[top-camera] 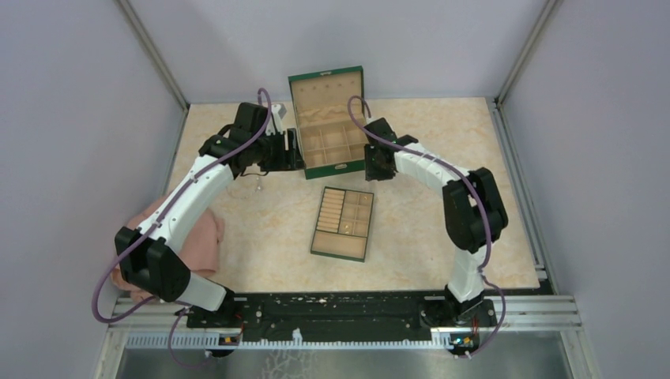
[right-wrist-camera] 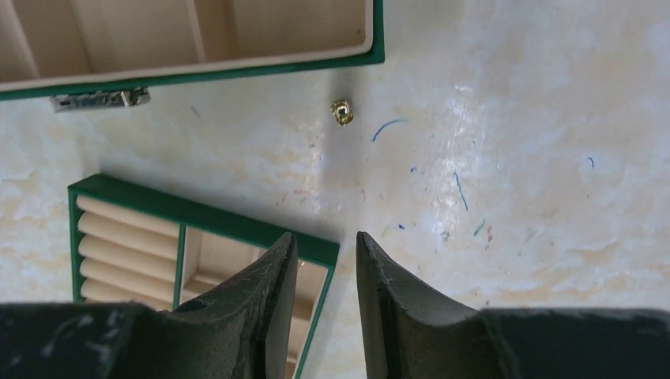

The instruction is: Organize the mixed jewelry

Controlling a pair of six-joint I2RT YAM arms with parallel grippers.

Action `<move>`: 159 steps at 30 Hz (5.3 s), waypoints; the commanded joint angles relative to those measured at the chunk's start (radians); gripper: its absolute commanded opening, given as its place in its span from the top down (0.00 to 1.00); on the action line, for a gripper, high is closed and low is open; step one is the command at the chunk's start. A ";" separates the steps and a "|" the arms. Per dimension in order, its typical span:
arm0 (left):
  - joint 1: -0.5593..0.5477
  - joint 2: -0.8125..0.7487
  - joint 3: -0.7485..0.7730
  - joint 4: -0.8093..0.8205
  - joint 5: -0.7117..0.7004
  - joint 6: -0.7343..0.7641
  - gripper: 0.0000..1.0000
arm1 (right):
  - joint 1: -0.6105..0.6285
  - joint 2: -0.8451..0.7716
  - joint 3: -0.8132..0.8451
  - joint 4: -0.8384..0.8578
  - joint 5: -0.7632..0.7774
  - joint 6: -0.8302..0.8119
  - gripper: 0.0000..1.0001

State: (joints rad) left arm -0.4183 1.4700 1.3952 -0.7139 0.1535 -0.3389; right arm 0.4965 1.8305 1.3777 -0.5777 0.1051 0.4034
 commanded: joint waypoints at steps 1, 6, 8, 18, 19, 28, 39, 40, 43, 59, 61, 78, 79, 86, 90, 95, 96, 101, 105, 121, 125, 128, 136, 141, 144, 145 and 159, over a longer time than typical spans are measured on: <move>0.005 -0.014 0.008 0.016 -0.005 0.002 0.31 | 0.004 0.073 0.103 0.001 0.052 -0.062 0.66; 0.005 -0.021 0.009 0.012 -0.016 0.000 0.31 | 0.004 0.122 0.116 0.064 0.071 -0.093 0.66; 0.004 -0.019 0.010 0.011 -0.019 -0.002 0.31 | 0.004 0.126 0.099 0.107 0.070 -0.111 0.66; 0.005 -0.007 0.026 0.001 -0.028 -0.011 0.31 | 0.002 0.174 0.046 0.246 0.067 -0.174 0.66; 0.004 -0.006 0.028 -0.001 -0.030 -0.012 0.31 | 0.002 0.182 0.047 0.250 0.069 -0.178 0.66; 0.004 -0.012 0.019 0.002 -0.045 -0.030 0.31 | -0.016 0.194 -0.005 0.334 0.058 -0.175 0.66; 0.004 -0.009 0.010 0.013 -0.039 -0.049 0.31 | -0.021 0.221 -0.020 0.337 0.069 -0.218 0.73; 0.004 -0.010 0.008 0.016 -0.037 -0.050 0.31 | -0.021 0.217 -0.027 0.338 0.074 -0.221 0.74; 0.004 -0.008 0.004 0.021 -0.033 -0.053 0.31 | -0.021 0.196 -0.038 0.333 0.093 -0.227 0.80; 0.004 -0.003 -0.007 0.034 -0.014 -0.055 0.31 | -0.041 0.001 -0.241 0.290 0.195 -0.167 0.87; 0.004 -0.002 -0.007 0.037 -0.008 -0.055 0.32 | -0.047 -0.031 -0.279 0.291 0.185 -0.152 0.87; 0.004 -0.021 -0.027 0.042 0.020 -0.055 0.32 | -0.056 -0.111 -0.273 0.229 0.104 -0.093 0.76; 0.004 -0.023 -0.028 0.042 0.020 -0.057 0.32 | -0.056 -0.109 -0.265 0.227 0.100 -0.098 0.75; 0.004 -0.039 -0.042 0.042 0.018 -0.060 0.32 | -0.056 -0.069 -0.188 0.189 0.076 -0.137 0.72; 0.004 -0.043 -0.043 0.042 0.019 -0.066 0.32 | -0.057 -0.034 -0.151 0.174 0.074 -0.155 0.70; 0.005 -0.045 -0.042 0.044 0.021 -0.072 0.32 | -0.056 0.003 -0.108 0.151 0.056 -0.169 0.69; 0.004 -0.044 -0.043 0.044 0.020 -0.073 0.32 | -0.056 0.008 -0.100 0.148 0.050 -0.171 0.69; 0.004 -0.046 -0.044 0.046 0.020 -0.077 0.32 | -0.057 0.022 -0.097 0.137 0.051 -0.177 0.68; 0.005 -0.043 -0.045 0.047 0.021 -0.078 0.32 | -0.056 0.026 -0.106 0.135 0.054 -0.181 0.68; 0.004 -0.030 -0.041 0.059 0.023 -0.077 0.32 | -0.056 0.077 -0.084 0.124 0.054 -0.188 0.67; 0.004 -0.029 -0.038 0.057 0.025 -0.075 0.32 | -0.056 0.088 -0.077 0.121 0.066 -0.188 0.68; 0.004 -0.028 -0.039 0.060 0.022 -0.075 0.32 | -0.056 0.090 -0.072 0.111 0.093 -0.184 0.69; 0.004 -0.018 -0.032 0.060 0.029 -0.071 0.32 | -0.057 0.078 -0.087 0.102 0.149 -0.168 0.76; 0.005 -0.013 -0.024 0.059 0.033 -0.071 0.32 | -0.058 0.064 -0.105 0.102 0.162 -0.163 0.78; 0.004 -0.012 -0.027 0.059 0.034 -0.069 0.32 | -0.058 0.050 -0.114 0.102 0.150 -0.158 0.78; 0.004 -0.013 -0.027 0.059 0.034 -0.069 0.32 | -0.058 0.048 -0.117 0.100 0.146 -0.157 0.78; 0.004 -0.008 -0.028 0.064 0.038 -0.068 0.32 | -0.058 0.031 -0.138 0.098 0.119 -0.133 0.81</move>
State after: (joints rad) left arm -0.4183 1.4548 1.3586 -0.6727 0.1768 -0.4076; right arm 0.4427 1.9007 1.2564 -0.4652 0.2317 0.2508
